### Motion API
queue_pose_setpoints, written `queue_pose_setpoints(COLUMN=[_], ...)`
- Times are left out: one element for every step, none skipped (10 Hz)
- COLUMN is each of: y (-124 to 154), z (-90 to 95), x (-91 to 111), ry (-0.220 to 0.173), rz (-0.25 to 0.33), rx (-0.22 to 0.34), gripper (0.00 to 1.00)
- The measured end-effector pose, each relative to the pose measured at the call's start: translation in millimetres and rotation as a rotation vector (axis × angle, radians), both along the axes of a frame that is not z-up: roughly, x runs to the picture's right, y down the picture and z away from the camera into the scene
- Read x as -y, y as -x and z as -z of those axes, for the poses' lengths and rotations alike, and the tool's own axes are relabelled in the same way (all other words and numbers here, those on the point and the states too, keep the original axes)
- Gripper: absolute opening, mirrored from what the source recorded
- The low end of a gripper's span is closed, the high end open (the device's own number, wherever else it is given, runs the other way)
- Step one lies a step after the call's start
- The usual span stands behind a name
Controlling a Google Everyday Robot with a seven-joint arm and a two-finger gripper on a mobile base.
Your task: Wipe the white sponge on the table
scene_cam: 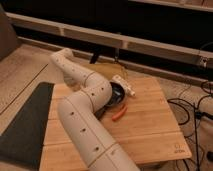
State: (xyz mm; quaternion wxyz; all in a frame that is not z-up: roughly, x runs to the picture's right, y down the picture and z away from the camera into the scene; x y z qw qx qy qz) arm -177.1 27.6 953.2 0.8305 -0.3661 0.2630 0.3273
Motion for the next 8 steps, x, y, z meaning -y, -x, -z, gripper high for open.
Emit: queue_pose_setpoints(y=[0.0, 0.0, 0.3, 0.2, 0.2, 0.1, 0.2, 0.1], z=[0.1, 0.1, 0.1, 0.1, 0.1, 0.0, 0.1, 0.0], x=[0.1, 0.0, -0.2, -0.1, -0.2, -0.3, -0.3, -0.4], ry=[0.0, 0.0, 0.001, 0.001, 0.001, 0.001, 0.001, 0.001], rz=[0.0, 0.0, 0.0, -0.001, -0.001, -0.001, -0.001, -0.001], rx=[0.0, 0.0, 0.001, 0.001, 0.001, 0.001, 0.001, 0.001], gripper=[0.45, 0.54, 0.65, 0.75, 0.79, 0.8, 0.8, 0.8])
